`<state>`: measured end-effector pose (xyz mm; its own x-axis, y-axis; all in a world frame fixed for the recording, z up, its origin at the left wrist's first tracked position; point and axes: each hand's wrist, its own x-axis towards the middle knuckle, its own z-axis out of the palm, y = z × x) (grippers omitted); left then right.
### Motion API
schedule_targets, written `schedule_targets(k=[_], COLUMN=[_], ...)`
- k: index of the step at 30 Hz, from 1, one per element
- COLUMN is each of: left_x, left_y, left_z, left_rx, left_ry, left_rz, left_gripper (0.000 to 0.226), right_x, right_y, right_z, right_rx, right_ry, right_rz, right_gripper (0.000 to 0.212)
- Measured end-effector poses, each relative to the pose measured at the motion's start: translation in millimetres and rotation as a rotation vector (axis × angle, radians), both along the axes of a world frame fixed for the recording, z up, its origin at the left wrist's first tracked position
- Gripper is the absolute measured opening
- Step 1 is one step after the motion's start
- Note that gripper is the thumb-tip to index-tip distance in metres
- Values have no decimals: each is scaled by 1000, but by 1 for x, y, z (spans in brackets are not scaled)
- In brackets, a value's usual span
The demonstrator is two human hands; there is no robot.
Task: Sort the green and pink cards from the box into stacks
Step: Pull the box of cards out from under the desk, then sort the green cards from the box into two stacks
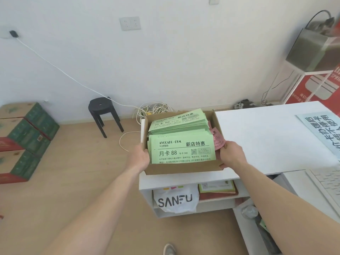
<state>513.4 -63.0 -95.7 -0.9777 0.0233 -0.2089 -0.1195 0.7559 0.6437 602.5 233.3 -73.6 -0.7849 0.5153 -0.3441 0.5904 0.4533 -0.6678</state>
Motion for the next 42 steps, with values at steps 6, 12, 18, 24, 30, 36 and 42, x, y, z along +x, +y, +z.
schedule_targets(k=[6,12,18,24,30,36,42], left_x=[-35,-36,-56,-84,-87,-84,-83], left_y=[12,17,7,46,105,102,96], left_z=[-20,-46,-21,30,3,-19,-23], left_rx=[21,23,47,-24,-246,-164,-126], left_ry=[-45,-95,-241,172,259,285,322], left_rz=[14,45,53,-58,-377,-304,-323], left_gripper=[17,18,28,40,44,36,36], right_x=[-40,-43,-49,-117,-176,-197,-200], right_y=[16,24,55,38,12,7,2], right_z=[-30,-52,-17,19,12,10,17], right_rx=[16,-34,173,274,98,-35,-285], right_ry=[8,-13,-138,163,-119,-210,-221], right_rz=[0,12,115,216,251,198,-117], right_gripper=[29,29,36,26,47,40,50])
